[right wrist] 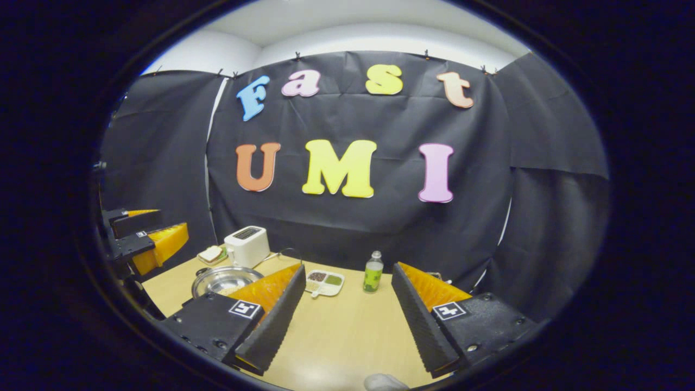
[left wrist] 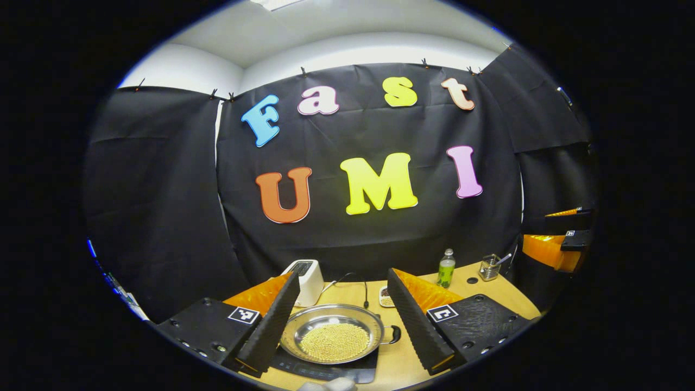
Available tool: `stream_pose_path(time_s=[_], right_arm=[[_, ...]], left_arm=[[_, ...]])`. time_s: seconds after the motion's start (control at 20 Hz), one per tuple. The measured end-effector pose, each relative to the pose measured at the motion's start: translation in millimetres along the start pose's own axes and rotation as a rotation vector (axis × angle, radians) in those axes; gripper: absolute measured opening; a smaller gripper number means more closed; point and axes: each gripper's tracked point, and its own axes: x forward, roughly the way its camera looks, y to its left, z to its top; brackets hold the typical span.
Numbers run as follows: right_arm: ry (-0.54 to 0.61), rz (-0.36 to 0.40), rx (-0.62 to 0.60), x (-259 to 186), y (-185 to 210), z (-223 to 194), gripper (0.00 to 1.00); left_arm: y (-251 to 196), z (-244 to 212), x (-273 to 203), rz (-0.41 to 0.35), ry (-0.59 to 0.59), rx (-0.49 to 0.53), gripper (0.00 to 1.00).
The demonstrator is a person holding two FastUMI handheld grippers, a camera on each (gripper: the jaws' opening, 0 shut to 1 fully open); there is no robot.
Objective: First push the handle of the pot to place it horizontally, then grasp the pot with both hands and set it on the induction cooktop.
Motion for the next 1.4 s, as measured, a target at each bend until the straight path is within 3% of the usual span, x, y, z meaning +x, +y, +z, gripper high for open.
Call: stream_pose_path(time_s=[0.3, 0.5, 1.4], right_arm=[[-0.029, -0.100, 0.031, -25, -81, 7, 1.00], [-0.055, -0.142, 0.025, -41, -115, 6, 0.99], [-0.060, -0.139, 0.089, -49, -143, -1, 1.00]], left_arm=[[-48, 32, -9, -0.021, -0.058, 0.005, 0.96], [-78, 44, -15, -0.047, -0.088, -0.033, 0.96], [-90, 55, -21, -0.020, -0.100, -0.046, 0.96]])
